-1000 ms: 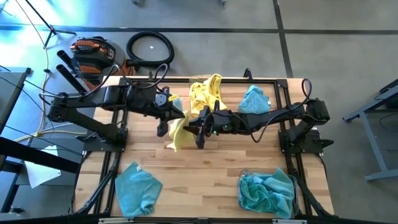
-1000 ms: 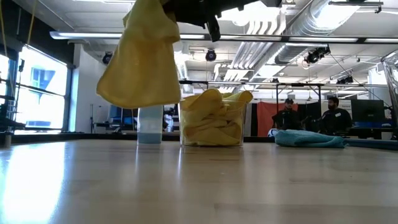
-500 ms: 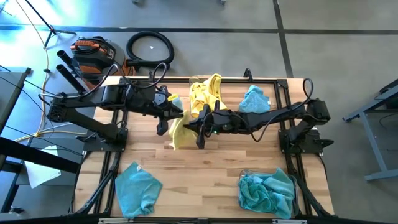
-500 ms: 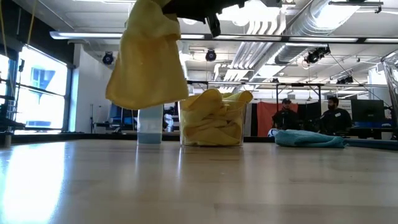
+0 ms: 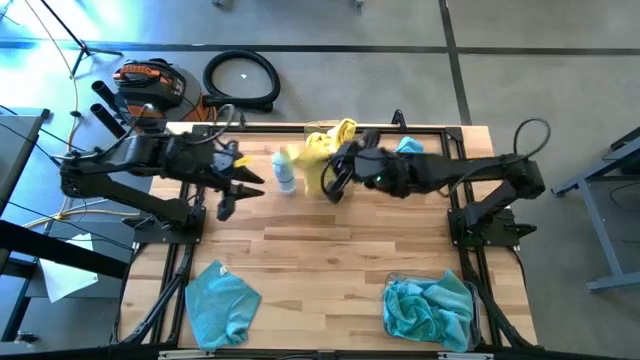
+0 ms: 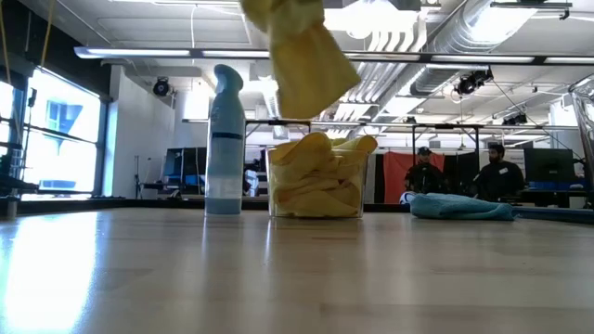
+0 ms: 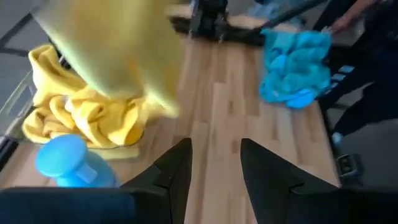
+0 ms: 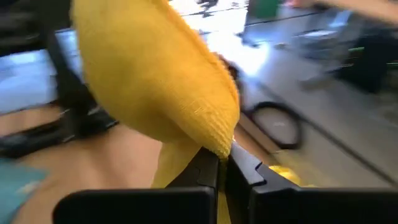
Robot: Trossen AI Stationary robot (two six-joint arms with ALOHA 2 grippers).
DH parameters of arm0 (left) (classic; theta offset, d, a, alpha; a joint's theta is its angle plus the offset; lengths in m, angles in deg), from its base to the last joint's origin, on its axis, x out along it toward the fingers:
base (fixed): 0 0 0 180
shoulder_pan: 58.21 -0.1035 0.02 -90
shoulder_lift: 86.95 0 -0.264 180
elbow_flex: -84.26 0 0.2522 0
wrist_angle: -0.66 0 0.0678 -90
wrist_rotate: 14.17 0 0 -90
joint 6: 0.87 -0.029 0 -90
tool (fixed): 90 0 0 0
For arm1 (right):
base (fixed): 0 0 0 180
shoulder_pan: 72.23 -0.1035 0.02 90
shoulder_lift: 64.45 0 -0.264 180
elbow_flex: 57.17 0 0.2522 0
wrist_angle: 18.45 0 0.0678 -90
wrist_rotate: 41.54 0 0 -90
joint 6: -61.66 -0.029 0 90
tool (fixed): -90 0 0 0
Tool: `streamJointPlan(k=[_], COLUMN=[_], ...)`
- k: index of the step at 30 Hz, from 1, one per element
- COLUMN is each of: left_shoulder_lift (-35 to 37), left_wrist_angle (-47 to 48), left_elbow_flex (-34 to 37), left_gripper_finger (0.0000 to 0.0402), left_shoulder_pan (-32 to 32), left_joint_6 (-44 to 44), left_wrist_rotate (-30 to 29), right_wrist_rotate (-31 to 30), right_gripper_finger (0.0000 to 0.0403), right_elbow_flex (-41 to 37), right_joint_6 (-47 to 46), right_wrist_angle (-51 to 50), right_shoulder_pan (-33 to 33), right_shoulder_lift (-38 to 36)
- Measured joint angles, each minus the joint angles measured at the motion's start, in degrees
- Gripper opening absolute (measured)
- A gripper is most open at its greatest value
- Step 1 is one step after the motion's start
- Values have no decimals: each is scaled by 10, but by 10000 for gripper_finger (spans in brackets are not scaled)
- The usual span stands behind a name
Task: Sort microfiber towel by color & place in baskets
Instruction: Put the yellow towel into the top transparent bin
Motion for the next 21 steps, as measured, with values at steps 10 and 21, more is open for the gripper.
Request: streamJointPlan(k=[10, 21], left_shoulder_lift=[174, 266], left_wrist_angle=[-1, -42], left_elbow_flex=[156, 276], left_gripper_finger=[126, 126], left_shoulder_pan=[43, 45], left_joint_6=[105, 182], left_wrist_rotate=[-71, -77], right_wrist_rotate=[-46, 51], right_gripper_finger=[1, 0], right_elbow_flex=[69, -92], right_joint_6=[-57, -153], right_wrist_angle=[-109, 169], right_shoulder_pan=[99, 194], right_shoulder_lift=[0, 2])
